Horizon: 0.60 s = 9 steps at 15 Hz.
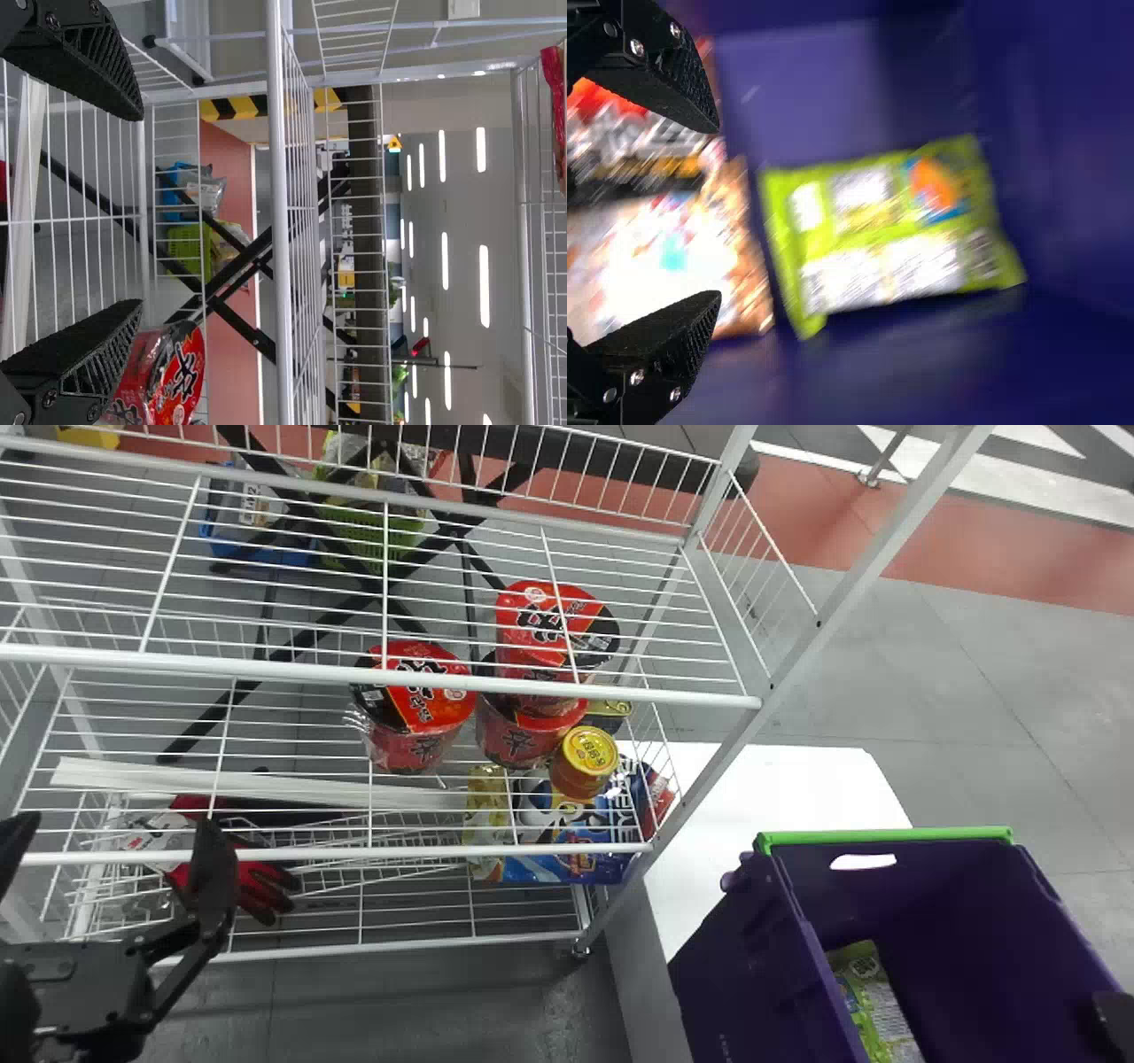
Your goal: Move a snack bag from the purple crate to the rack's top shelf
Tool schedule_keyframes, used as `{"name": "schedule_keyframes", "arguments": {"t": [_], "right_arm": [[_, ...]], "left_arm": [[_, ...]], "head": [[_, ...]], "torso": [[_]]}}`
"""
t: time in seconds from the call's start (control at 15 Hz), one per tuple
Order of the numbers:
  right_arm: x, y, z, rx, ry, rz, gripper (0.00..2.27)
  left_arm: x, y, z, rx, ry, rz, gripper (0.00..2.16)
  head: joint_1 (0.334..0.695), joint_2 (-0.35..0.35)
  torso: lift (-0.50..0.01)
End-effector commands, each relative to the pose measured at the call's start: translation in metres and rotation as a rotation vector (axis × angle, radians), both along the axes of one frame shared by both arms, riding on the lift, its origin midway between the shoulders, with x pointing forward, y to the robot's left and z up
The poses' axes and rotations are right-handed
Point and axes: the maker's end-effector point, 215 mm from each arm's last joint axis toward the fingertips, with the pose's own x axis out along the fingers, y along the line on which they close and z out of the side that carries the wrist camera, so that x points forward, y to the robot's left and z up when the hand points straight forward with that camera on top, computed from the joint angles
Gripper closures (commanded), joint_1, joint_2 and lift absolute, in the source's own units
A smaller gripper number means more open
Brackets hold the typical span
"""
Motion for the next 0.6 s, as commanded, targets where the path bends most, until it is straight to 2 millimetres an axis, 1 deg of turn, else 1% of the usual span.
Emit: {"name": "schedule_keyframes", "arguments": {"t": [0.0, 0.13, 0.27, 0.4, 0.53], "right_arm": [[-0.009, 0.002, -0.014, -0.001, 0.064, 0.031, 0.17], [-0.015, -0.001, -0.026, 0.002, 0.105, 0.054, 0.17], [-0.019, -0.008, -0.034, -0.001, 0.12, 0.097, 0.17], [-0.027, -0.011, -0.041, 0.006, 0.138, 0.104, 0.17], [-0.039, -0.013, -0.048, 0.003, 0.175, 0.104, 0.17]], "left_arm": [[0.002, -0.002, -0.002, -0.003, 0.002, 0.001, 0.06], [0.003, -0.005, -0.001, -0.008, 0.001, -0.002, 0.06], [0.003, -0.005, -0.002, -0.008, 0.003, -0.002, 0.06], [0.005, -0.005, -0.003, -0.009, 0.004, -0.002, 0.06], [0.007, -0.01, -0.006, -0.01, 0.006, -0.009, 0.06]], "head": [[0.695, -0.35], [0.695, -0.35], [0.695, -0.35], [0.695, -0.35], [0.695, -0.35]], "torso": [[-0.464], [-0.464], [-0.464], [-0.464], [-0.464]]}}
